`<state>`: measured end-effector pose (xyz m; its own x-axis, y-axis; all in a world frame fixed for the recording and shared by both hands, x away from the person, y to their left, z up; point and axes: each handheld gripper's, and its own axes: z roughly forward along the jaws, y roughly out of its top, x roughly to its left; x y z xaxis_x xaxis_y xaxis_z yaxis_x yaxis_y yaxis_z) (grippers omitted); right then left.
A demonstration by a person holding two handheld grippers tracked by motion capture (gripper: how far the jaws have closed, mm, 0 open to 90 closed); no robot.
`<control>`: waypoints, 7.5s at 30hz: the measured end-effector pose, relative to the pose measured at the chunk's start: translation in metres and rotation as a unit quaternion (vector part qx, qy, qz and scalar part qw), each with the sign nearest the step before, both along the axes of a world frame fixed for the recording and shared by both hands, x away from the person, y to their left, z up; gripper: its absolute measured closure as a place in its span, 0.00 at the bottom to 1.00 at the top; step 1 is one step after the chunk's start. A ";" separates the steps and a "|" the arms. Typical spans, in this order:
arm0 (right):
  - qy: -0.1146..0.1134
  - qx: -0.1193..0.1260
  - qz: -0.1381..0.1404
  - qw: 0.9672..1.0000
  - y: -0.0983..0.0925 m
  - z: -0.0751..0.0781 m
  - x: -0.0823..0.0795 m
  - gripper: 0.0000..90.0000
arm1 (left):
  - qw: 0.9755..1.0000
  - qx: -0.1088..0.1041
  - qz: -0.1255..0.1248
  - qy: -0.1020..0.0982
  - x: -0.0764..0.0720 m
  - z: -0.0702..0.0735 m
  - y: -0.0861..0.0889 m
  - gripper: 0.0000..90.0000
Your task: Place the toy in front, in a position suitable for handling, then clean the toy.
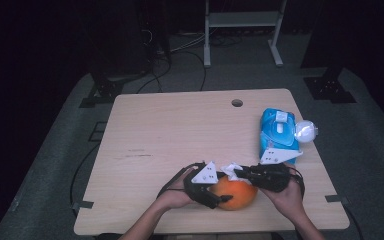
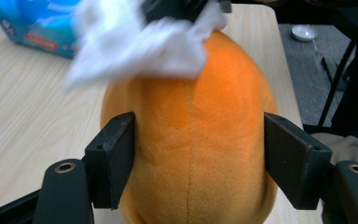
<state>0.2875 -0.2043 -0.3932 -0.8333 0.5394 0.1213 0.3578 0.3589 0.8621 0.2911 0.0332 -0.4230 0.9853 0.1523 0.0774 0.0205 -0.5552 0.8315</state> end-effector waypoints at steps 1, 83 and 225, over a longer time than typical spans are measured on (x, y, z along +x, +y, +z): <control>0.000 -0.002 0.005 1.000 0.003 0.000 0.000 0.91 | 1.000 0.009 -0.007 -0.013 -0.003 0.001 -0.002 0.33; 0.018 0.053 -0.031 0.998 -0.012 -0.007 0.010 0.91 | 0.993 -0.096 0.044 0.052 0.028 -0.003 0.025 0.10; -0.032 -0.002 0.005 0.999 0.013 0.012 -0.011 0.91 | 0.993 -0.060 0.095 0.026 0.009 -0.004 -0.005 0.29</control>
